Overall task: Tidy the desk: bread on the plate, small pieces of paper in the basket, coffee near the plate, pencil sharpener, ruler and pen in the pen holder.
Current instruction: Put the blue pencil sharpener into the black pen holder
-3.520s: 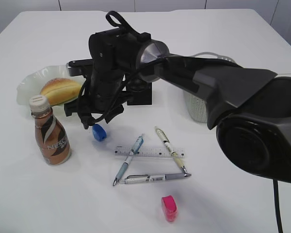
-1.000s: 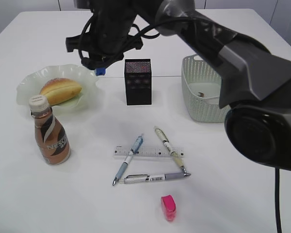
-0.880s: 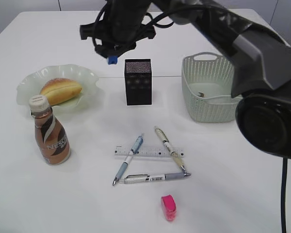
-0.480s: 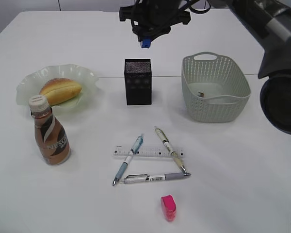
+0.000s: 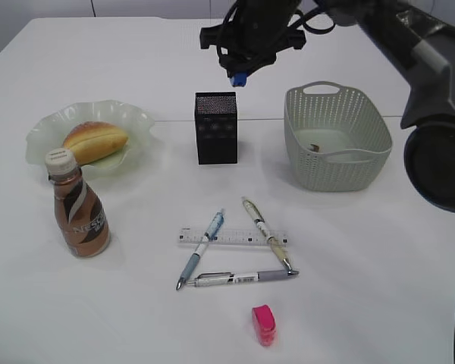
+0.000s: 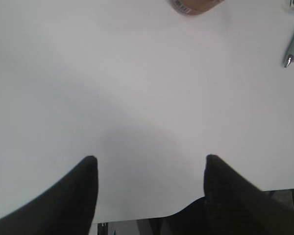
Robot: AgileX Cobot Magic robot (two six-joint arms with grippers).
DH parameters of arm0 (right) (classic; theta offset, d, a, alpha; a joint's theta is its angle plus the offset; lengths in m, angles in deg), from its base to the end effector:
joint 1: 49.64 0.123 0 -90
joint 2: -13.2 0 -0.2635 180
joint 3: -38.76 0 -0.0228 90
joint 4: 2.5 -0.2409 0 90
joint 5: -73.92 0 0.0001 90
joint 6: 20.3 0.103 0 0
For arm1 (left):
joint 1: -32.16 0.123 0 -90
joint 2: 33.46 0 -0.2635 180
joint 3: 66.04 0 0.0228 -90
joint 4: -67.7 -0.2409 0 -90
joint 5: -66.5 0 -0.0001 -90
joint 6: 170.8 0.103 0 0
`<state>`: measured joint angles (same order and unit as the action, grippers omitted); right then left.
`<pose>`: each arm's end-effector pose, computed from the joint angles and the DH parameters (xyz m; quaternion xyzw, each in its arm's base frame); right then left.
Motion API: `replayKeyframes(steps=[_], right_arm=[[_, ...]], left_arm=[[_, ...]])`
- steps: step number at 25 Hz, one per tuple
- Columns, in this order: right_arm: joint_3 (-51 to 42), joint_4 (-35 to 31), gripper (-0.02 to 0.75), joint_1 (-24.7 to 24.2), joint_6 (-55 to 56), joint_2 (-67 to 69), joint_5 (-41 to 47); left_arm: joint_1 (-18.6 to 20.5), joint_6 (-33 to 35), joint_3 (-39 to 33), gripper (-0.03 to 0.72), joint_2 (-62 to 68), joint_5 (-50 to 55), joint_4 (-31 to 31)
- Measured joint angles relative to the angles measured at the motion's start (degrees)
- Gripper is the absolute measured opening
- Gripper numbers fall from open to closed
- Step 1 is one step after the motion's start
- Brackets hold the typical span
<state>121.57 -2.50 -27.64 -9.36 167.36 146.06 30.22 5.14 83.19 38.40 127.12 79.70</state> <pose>0.4815 0.1945 0.2536 -0.0915 0.9453 0.0888 0.3004 0.1873 -0.0250 0.2462 -0.0557 0.9831 -0.1050 0.1395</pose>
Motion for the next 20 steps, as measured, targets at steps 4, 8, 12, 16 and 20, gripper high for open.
replayKeyframes(steps=[4,8,12,16,20], right_arm=[[0.00,-0.49,0.186,-0.10,-0.85,1.77,0.10],[0.00,-1.16,0.186,-0.10,-0.98,2.38,0.10],[0.00,-2.00,0.186,-0.10,-0.98,3.55,-1.40],[0.00,-3.28,0.186,-0.10,-0.98,5.52,-3.10],[0.00,-4.05,0.185,-0.10,-1.02,6.43,-4.15]], left_arm=[[0.00,0.00,0.00,0.496,0.00,0.00,0.22],[0.00,0.00,0.00,0.496,0.00,0.10,0.22],[0.00,0.00,0.00,0.496,0.00,0.10,0.22],[0.00,0.00,0.00,0.496,-0.04,0.10,0.25],[0.00,0.00,0.00,0.496,-0.04,0.10,0.25]])
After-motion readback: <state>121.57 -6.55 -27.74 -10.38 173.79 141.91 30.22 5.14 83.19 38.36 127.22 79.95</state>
